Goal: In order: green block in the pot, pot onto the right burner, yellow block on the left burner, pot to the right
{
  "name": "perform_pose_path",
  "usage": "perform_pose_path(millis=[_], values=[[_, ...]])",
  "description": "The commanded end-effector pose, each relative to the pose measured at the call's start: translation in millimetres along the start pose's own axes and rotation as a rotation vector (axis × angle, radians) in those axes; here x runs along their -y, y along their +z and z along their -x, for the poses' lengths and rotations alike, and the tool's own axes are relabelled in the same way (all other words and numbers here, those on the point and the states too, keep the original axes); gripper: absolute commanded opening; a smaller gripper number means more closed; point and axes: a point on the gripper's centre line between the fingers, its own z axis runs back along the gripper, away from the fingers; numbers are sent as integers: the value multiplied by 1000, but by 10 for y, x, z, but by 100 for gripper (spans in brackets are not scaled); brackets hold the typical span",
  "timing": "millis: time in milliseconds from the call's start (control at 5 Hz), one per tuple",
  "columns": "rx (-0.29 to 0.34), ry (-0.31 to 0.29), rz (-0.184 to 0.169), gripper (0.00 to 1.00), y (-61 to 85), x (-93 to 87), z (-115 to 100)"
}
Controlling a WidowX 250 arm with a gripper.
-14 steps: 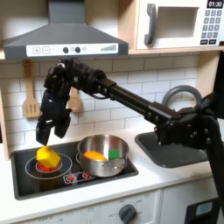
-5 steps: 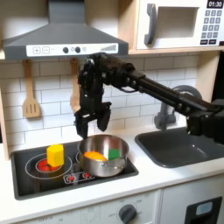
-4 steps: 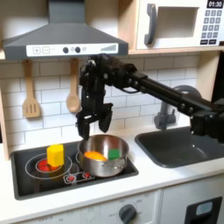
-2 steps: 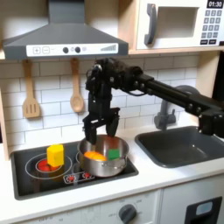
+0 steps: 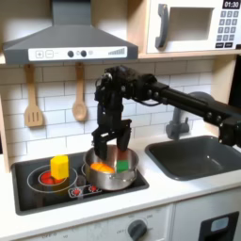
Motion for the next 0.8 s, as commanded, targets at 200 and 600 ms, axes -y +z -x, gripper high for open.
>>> perform_pose_path(millis=[200,600], values=[[-3,36,-13,100,-112,-21,-4],[-9,68,-13,100,-171,-17,18]])
